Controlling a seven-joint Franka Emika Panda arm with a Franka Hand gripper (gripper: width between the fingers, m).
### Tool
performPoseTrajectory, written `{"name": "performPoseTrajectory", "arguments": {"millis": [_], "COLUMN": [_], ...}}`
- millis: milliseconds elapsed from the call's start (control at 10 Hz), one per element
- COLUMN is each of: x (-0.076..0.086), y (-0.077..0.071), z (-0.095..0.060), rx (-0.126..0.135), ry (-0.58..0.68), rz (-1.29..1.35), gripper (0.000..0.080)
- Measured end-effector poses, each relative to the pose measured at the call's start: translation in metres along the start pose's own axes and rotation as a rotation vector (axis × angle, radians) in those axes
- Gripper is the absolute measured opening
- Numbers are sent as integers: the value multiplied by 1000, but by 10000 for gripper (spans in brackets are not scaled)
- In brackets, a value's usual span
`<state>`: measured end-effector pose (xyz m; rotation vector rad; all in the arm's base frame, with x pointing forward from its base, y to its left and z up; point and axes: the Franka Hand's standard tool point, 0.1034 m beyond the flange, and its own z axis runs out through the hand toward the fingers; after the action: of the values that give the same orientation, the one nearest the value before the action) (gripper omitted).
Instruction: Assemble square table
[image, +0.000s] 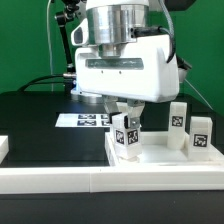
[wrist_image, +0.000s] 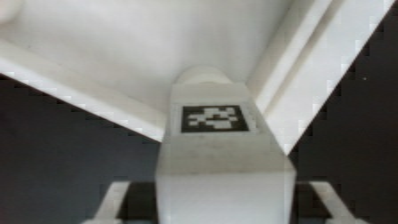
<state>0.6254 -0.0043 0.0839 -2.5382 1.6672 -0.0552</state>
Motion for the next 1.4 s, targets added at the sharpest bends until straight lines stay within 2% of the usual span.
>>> {"name": "performPoseTrajectory", "arguments": {"millis": [300,500,700,800,1200,1400], "x": [-2,-2,-1,-2,-6,-5], "y": [0,0,0,-1,-1,0], "z": [1,1,1,1,5,5], "rx": [-2,0,3,3,4,4], "ry": [-6,-6,-8,-9,-12,-12], "rz": [120,108,33,-11,-497,-656], "gripper": [290,290,554,619,649,649]}}
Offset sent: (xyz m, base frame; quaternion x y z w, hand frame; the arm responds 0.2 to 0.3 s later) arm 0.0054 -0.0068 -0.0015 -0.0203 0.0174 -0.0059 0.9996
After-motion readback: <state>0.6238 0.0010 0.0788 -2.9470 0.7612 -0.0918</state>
